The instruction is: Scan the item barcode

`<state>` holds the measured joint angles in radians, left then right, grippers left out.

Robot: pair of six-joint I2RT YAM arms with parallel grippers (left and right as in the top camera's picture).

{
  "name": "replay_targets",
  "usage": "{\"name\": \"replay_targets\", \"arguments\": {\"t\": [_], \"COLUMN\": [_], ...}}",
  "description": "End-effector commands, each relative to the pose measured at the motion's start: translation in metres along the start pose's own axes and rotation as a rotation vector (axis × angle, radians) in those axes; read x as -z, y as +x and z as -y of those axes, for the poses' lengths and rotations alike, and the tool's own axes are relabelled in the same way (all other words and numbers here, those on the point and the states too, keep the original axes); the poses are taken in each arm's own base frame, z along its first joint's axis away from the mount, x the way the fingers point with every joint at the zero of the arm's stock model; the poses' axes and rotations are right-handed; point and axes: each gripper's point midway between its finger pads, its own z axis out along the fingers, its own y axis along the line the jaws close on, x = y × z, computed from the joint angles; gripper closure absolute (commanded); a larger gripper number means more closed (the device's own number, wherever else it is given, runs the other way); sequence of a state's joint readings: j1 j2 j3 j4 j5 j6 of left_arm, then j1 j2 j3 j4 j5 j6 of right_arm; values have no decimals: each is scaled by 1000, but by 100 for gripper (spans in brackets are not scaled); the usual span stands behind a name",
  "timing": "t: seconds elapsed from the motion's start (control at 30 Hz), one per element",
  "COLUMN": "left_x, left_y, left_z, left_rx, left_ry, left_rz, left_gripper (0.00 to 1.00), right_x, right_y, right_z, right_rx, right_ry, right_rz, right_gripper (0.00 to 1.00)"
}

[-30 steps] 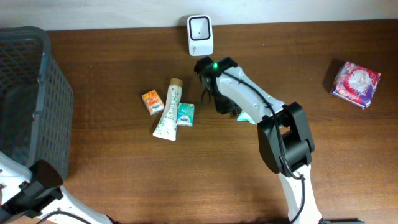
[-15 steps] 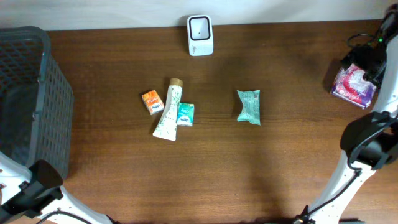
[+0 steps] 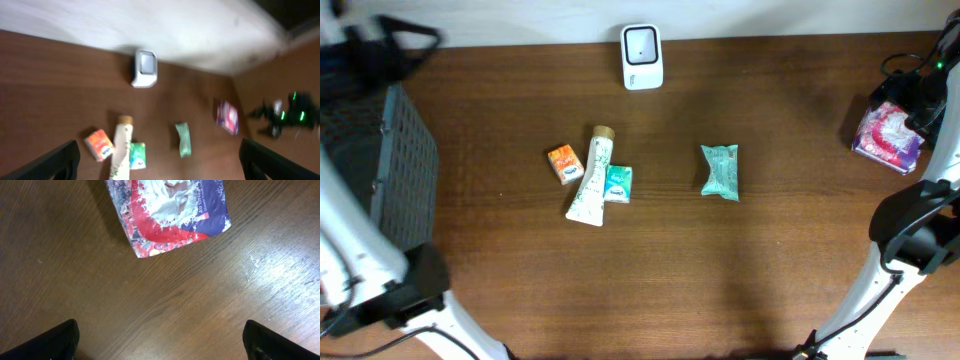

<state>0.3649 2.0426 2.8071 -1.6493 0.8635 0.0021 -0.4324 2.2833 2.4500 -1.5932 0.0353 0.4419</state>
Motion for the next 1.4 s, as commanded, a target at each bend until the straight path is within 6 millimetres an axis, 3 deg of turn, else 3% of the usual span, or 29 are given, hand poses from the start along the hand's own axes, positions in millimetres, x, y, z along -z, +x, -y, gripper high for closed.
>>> {"name": "replay_targets", "arguments": {"t": [0.0,0.07,0.13,0.17,0.2,0.23,0.33,0.4,0.5,0.63,0.7,0.83,0.9,0.97,1.03,1.1,1.17,1.2,1.23,1.33,1.37], "left_x": [-82,-150,-195,-215,-234,-277,-332,-362,-385,-403,-417,-433,-436,-439,-438,-437,-428,-420,-403,-357,-346], "left_y": [31,69,108,122,137,180,249,290,328,366,378,404,412,414,414,404,360,329,281,192,174], "left_z": [38,82,124,136,140,143,134,111,85,80,90,74,69,59,50,49,53,61,75,95,95], "left_rx": [-188,-283,-359,-395,-425,-455,-450,-305,-152,-45,6,18,2,-37,-61,-69,-152,-216,-323,-438,-442], "left_ry": [-61,21,108,120,106,93,95,17,-37,66,187,182,154,91,46,55,120,162,216,250,245], "left_rz": [-169,-302,-398,-421,-452,-557,-721,-828,-928,-1028,-1040,-1069,-1079,-1070,-1070,-1054,-967,-897,-781,-565,-523], "left_gripper": [1,1,1,1,1,1,1,1,1,0,3,37,63,78,100,100,100,100,100,100,100], "right_x": [1,1,1,1,1,1,1,1,1,1,1,1,1,1,1,1,1,1,1,1,1], "right_y": [-1,-1,-1,-1,-1,-1,-1,-1,-1,-1,-1,-1,-1,-1,-1,-1,-1,-1,-1,-1,-1], "right_z": [3,3,3,3,3,3,3,3,3,3,3,3,3,3,3,3,3,3,3,3,3], "right_rx": [-7,-7,-7,-7,-7,-7,-7,-7,-7,-7,-7,-7,-7,-7,-7,-7,-7,-7,-7,-7,-7], "right_ry": [-1,-1,-1,-1,-1,-1,-1,-1,-1,-1,-1,-1,-1,-1,-1,-1,-1,-1,-1,-1,-1], "right_rz": [1,1,1,1,1,1,1,1,1,1,1,1,1,1,1,1,1,1,1,1,1], "right_gripper": [1,1,1,1,1,1,1,1,1,1,1,1,1,1,1,1,1,1,1,1,1]}}
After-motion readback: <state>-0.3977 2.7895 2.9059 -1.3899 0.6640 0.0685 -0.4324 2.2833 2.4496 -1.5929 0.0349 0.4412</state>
